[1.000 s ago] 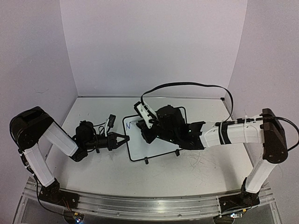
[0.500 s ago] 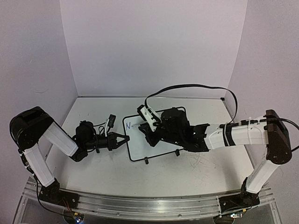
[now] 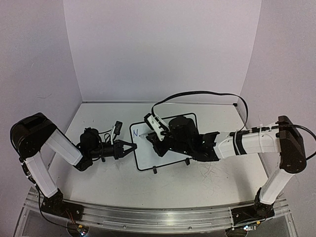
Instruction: Write a sentence on the whiteboard
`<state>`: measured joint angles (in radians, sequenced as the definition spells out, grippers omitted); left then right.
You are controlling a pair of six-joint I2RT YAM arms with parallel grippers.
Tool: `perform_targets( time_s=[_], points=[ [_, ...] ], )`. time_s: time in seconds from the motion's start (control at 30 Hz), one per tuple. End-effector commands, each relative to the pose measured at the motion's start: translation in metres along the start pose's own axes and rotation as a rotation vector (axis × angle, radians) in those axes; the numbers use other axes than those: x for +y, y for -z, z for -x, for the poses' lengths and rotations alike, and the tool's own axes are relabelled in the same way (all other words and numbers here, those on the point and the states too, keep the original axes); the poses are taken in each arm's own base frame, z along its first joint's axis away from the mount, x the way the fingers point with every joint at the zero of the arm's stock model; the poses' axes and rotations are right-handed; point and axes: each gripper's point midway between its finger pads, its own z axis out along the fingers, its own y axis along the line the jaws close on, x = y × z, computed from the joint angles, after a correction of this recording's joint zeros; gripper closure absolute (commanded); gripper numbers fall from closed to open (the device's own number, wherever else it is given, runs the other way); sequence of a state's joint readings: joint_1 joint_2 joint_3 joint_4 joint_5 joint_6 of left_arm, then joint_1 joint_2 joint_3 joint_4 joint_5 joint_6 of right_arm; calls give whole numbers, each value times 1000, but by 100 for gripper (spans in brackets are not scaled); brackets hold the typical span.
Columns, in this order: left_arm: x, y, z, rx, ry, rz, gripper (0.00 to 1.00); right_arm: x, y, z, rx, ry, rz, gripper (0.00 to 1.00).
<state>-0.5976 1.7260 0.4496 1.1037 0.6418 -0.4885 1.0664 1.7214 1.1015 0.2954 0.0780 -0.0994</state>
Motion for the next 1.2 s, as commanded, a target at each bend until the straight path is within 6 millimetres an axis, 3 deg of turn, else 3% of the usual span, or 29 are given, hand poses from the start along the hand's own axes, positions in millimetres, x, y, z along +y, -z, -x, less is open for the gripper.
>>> perform_targets(
  time_s=[0.0, 0.73, 1.17],
  points=[
    [3, 2, -3, 15, 26, 28, 100, -5, 1, 30, -79, -30, -18, 100],
    [2, 4, -4, 16, 25, 30, 100, -7, -4, 28, -76, -40, -33, 100],
    [2, 4, -4, 17, 24, 31, 100, -19, 0, 18, -53, -57, -89, 100]
  ],
)
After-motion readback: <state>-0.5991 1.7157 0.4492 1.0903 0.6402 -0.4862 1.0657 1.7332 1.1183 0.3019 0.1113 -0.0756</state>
